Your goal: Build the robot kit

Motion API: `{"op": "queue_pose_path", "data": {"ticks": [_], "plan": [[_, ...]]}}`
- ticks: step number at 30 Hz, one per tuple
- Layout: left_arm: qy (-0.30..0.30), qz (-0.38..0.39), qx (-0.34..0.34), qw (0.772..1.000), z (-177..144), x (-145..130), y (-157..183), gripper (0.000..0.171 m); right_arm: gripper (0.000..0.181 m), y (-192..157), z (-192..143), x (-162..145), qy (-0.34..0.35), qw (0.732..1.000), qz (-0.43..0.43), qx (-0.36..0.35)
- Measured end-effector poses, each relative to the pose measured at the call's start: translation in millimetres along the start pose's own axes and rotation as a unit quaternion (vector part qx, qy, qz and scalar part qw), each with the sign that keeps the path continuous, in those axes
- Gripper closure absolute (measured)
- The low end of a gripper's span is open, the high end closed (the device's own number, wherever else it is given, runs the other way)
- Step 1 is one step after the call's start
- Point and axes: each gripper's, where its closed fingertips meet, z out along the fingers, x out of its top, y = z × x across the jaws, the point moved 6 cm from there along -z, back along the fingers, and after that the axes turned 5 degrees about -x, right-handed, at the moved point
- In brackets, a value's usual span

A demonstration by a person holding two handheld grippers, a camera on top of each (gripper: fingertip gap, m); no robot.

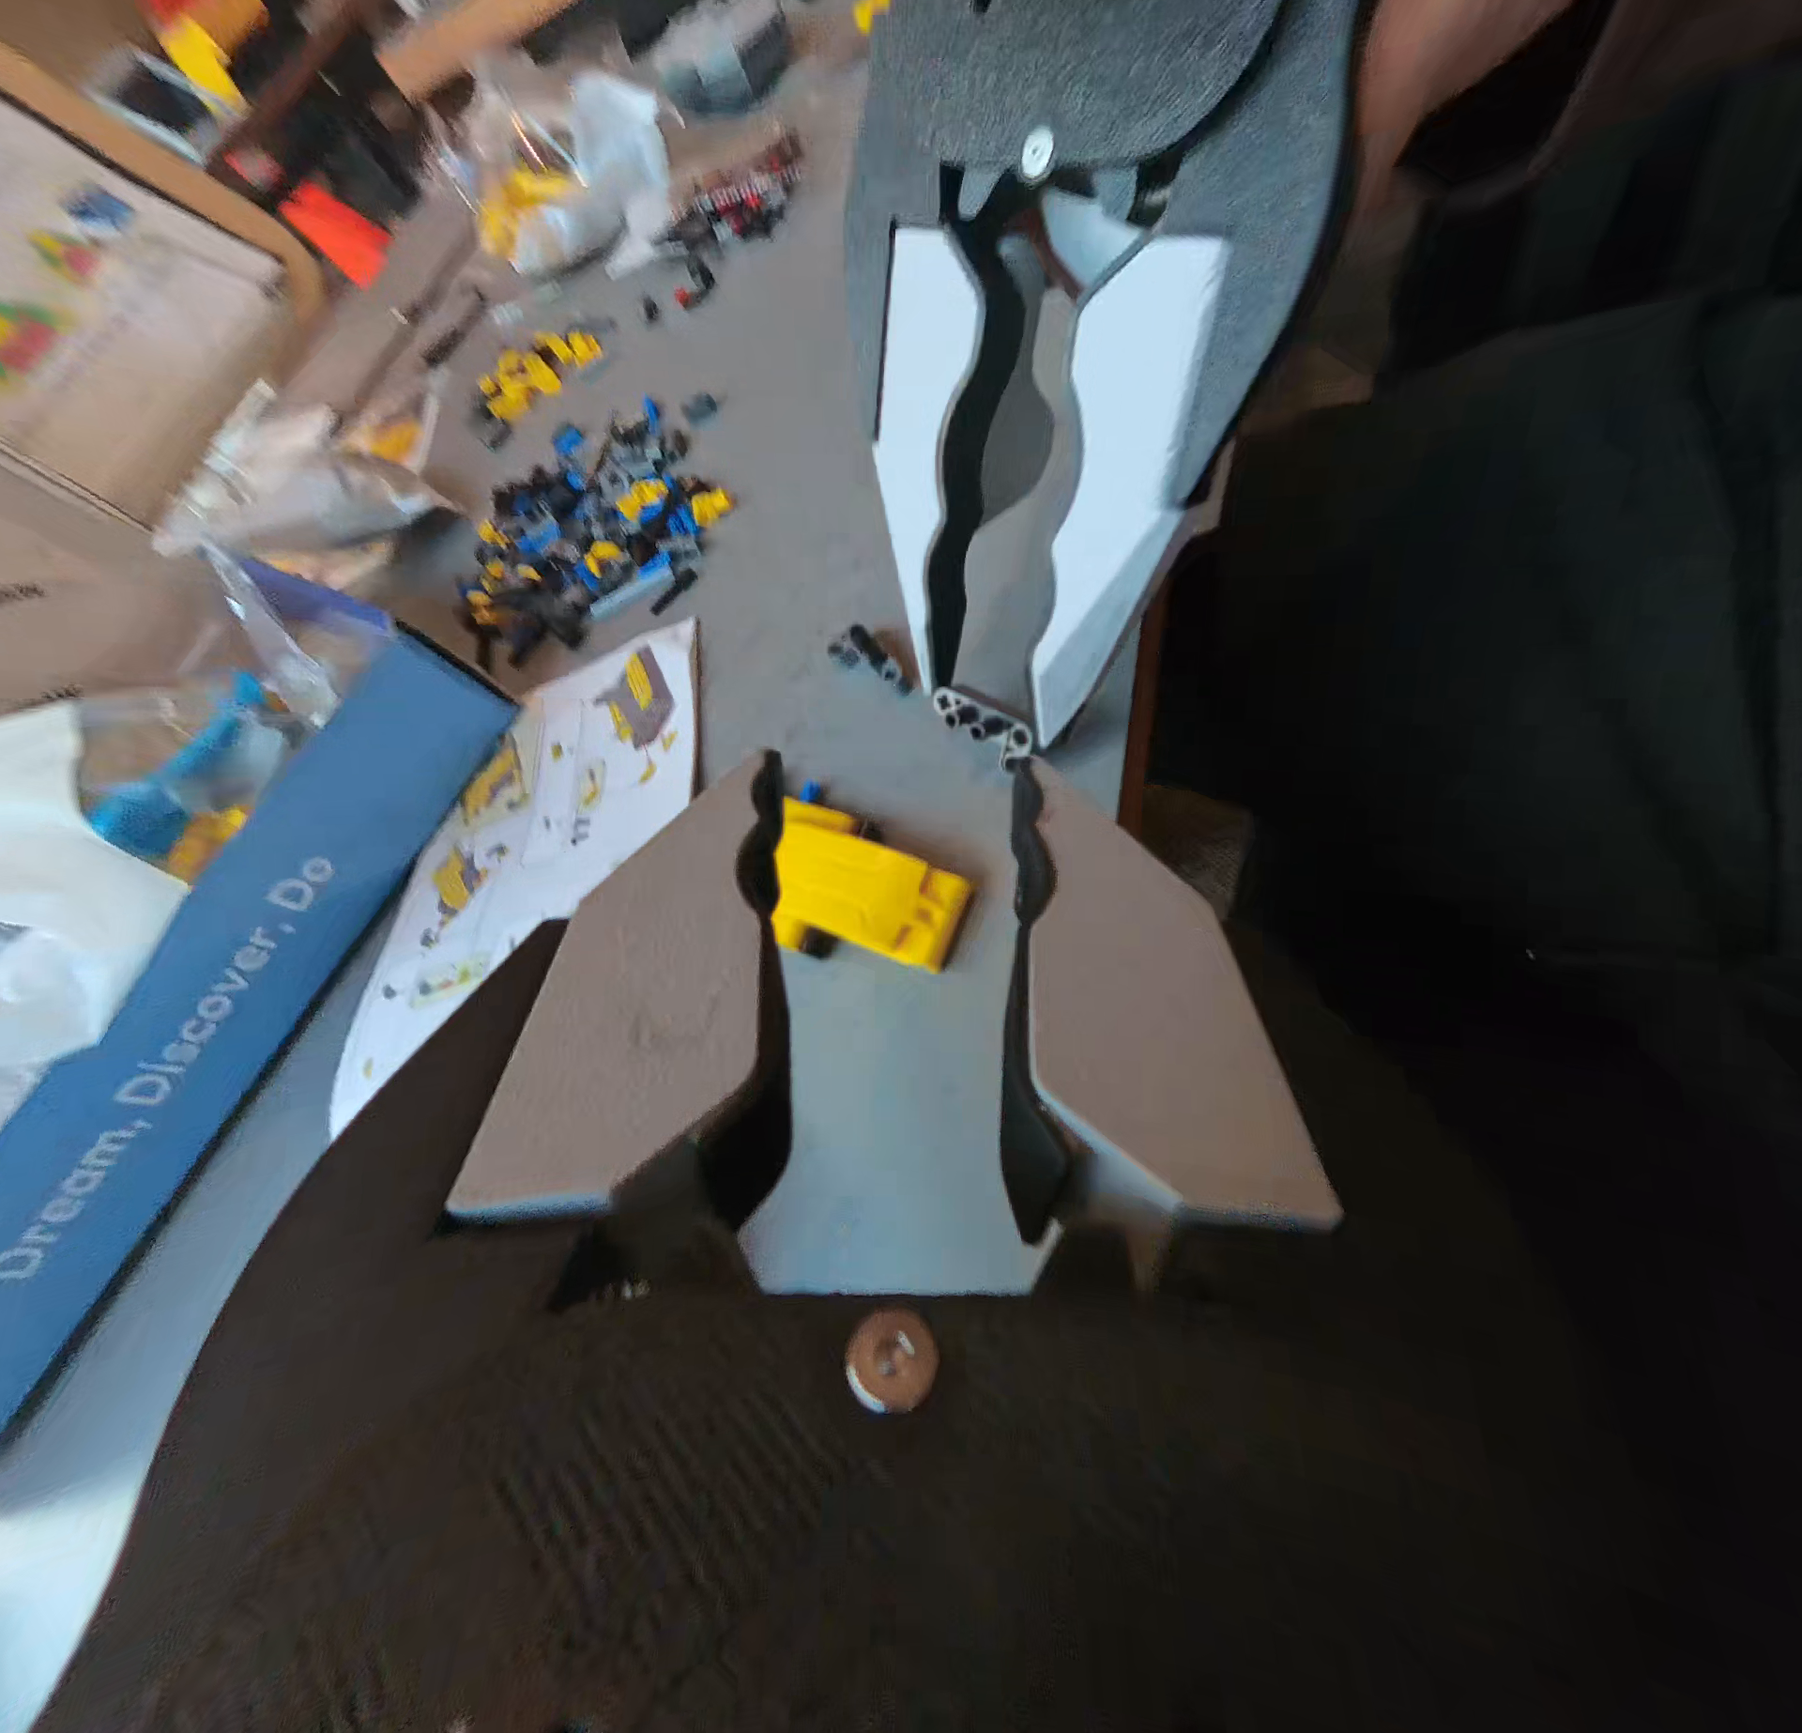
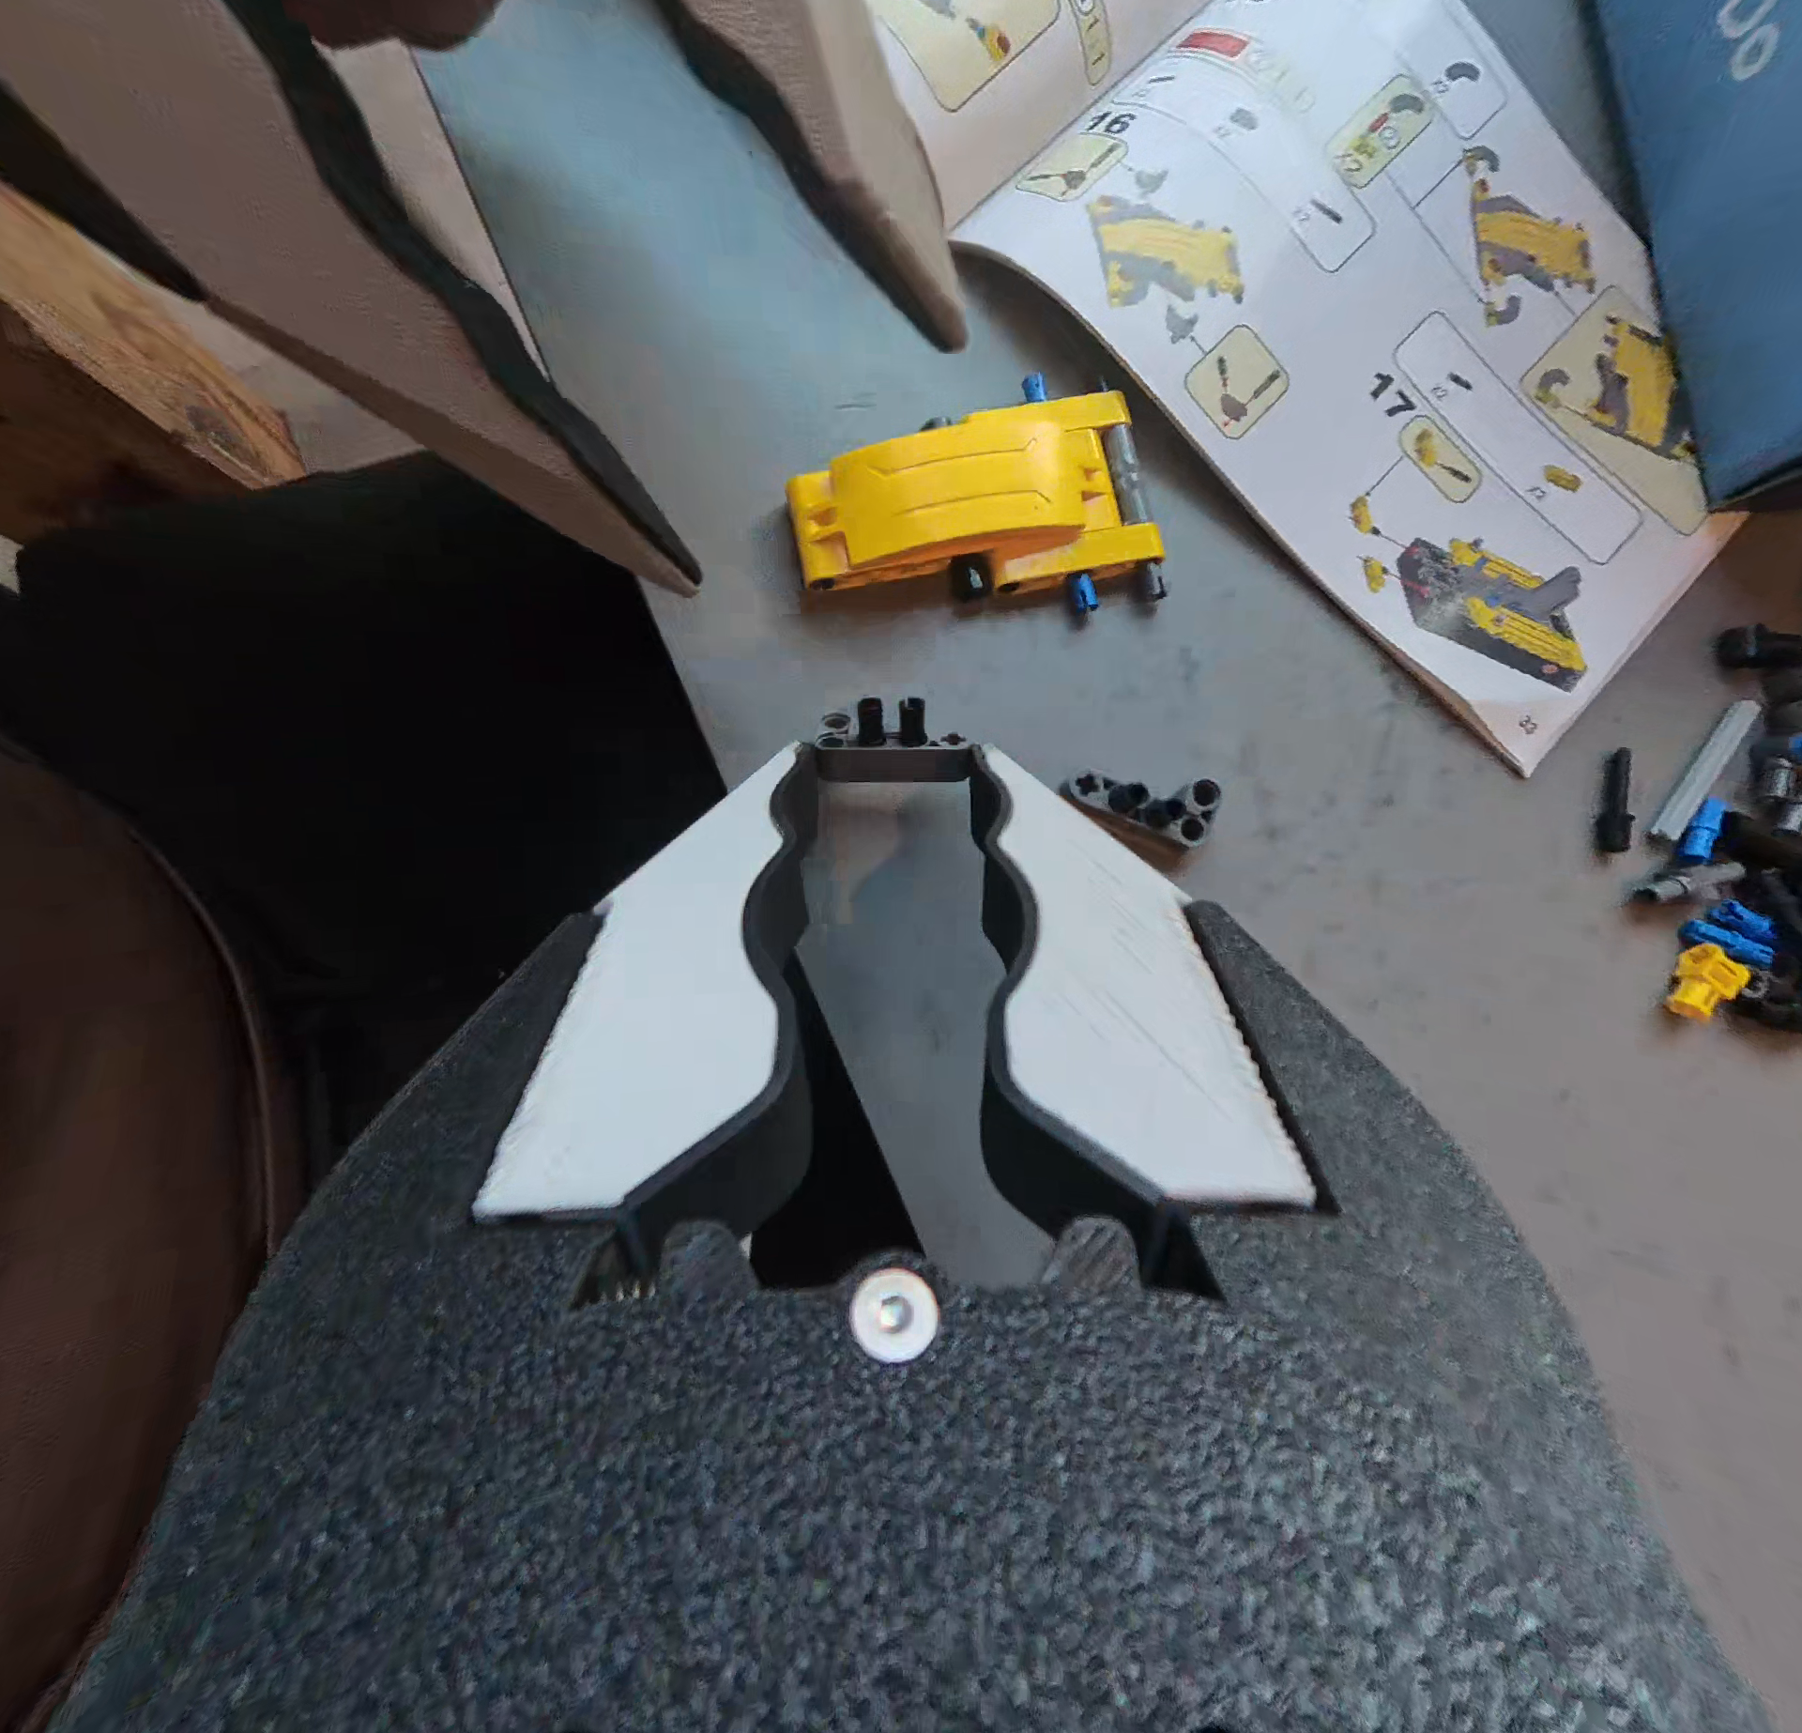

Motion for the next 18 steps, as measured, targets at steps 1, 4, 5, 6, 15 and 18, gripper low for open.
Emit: {"op": "queue_pose_path", "data": {"ticks": [1, 4, 5, 6, 15, 18], "plan": [[-0.021, -0.015, -0.026, 0.999, -0.1, -4.3, -6.4, 0.124, 0.151, 0.3, 2.1, 3.1, -0.008, 1.0, -0.002, 0.004], [-0.058, -0.029, -0.104, 0.992, 1.7, -15.1, -18.2, 0.115, 0.151, 1.5, 6.0, 11.1, -0.043, 0.999, -0.021, 0.014], [-0.075, -0.039, -0.126, 0.988, 2.2, -19.2, -21.6, 0.115, 0.151, 2.2, 6.9, 12.4, -0.059, 0.998, -0.028, 0.016], [-0.094, -0.054, -0.145, 0.983, 2.2, -22.6, -24.1, 0.123, 0.151, 3.5, 8.3, 13.0, -0.075, 0.996, -0.036, 0.013], [-0.123, -0.269, -0.078, 0.952, 15.3, -29.3, -19.8, 0.117, 0.152, 3.6, 17.7, 15.9, -0.072, 0.996, -0.056, 0.022], [-0.13, -0.28, -0.028, 0.951, 18.9, -33.8, -19.6, 0.121, 0.152, 2.2, 14.2, 11.8, -0.067, 0.996, -0.06, 0.024]]}}
